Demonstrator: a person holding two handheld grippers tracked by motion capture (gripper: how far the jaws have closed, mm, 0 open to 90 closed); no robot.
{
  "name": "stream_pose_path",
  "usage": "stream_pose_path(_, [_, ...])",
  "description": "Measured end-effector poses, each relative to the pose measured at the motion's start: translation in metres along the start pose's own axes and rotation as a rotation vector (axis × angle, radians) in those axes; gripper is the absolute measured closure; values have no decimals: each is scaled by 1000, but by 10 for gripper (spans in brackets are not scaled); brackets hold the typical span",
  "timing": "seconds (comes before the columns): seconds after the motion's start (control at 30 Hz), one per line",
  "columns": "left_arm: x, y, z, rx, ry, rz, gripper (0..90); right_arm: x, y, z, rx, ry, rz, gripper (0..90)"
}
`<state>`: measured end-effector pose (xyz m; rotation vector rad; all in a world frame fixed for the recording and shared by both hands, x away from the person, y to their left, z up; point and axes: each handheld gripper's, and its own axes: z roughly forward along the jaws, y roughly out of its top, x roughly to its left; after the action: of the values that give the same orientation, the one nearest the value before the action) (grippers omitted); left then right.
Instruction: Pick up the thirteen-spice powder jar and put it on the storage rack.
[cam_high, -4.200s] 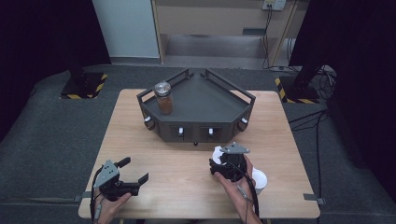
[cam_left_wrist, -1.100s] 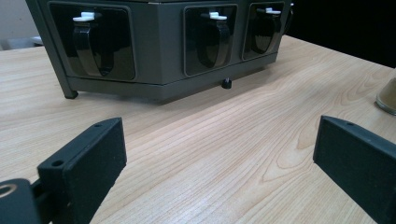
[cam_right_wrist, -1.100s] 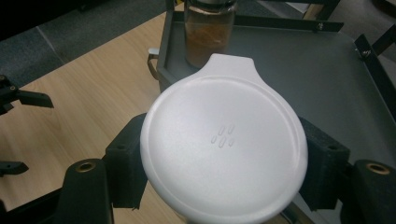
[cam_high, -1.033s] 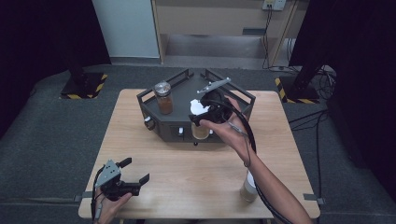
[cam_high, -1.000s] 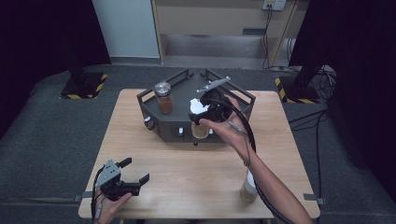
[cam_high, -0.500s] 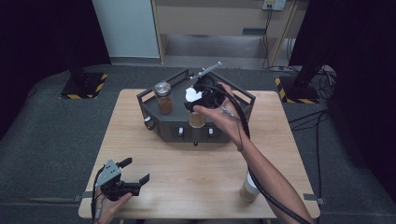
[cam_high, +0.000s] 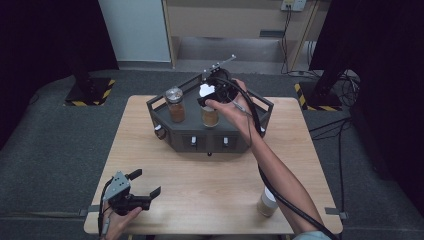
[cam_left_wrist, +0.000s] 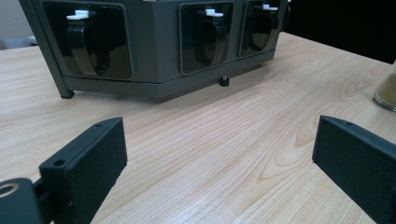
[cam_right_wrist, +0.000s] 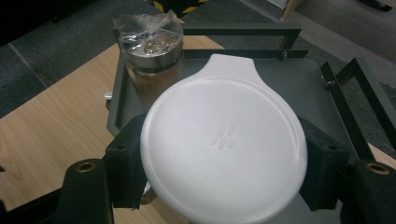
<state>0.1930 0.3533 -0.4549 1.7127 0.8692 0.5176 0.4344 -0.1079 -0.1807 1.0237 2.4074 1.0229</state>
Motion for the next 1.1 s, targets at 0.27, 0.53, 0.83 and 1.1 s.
stream_pose_path(0.27, [0, 0, 0, 0, -1, 1, 21, -7, 8, 18, 10, -21, 35, 307])
stream_pose_path(0.53, [0, 0, 0, -1, -1, 4, 21, -6, 12, 33, 16, -47, 58, 307])
stream_pose_path(0.83, [0, 0, 0, 1, -1, 7, 22, -9, 9, 46, 14, -70, 105, 307])
stream_pose_path(1.1, [-1, 1, 1, 4, -1, 15, 23, -11, 6, 52, 12, -76, 130, 307])
